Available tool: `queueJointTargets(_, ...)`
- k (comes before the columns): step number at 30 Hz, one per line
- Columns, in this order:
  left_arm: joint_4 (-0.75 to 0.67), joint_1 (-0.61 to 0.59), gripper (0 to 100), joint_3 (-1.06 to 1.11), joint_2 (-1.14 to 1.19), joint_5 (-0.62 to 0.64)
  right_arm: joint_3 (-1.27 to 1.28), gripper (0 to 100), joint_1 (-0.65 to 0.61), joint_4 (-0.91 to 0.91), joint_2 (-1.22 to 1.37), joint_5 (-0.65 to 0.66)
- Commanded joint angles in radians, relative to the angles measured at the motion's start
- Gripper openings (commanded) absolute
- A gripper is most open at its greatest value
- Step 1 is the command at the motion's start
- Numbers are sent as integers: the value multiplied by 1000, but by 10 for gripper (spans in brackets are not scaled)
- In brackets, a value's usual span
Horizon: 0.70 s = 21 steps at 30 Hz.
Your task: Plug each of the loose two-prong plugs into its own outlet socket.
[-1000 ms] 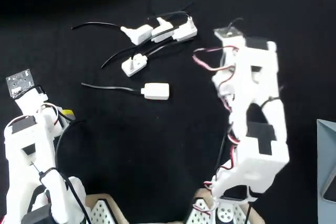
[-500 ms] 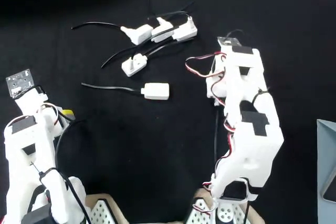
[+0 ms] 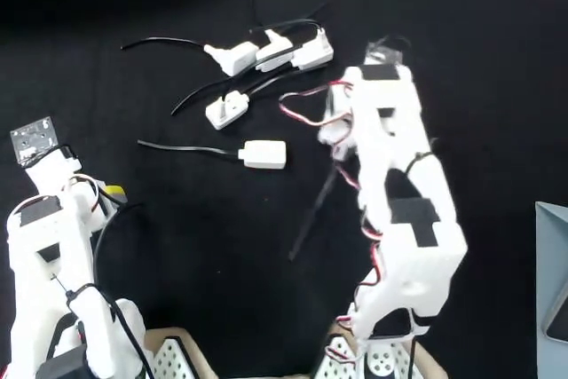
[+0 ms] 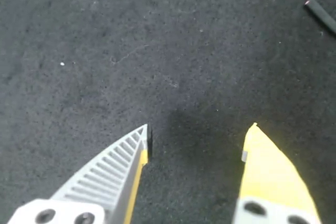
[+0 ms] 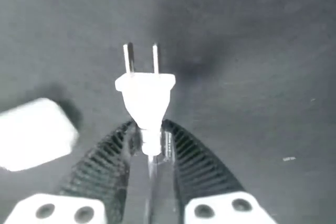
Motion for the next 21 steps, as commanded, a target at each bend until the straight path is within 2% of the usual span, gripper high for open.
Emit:
queueJointTargets(1,-14,13,288,-35,-20,0,-56,12,-20,-60,-58,-253)
queueJointTargets(12,-14,13,288,-35,-20,0,-54,22,-25,-78,-58,-482)
queueJointTargets(21,-14,13,288,-35,-20,0,-56,260,-77,15,-58,-489)
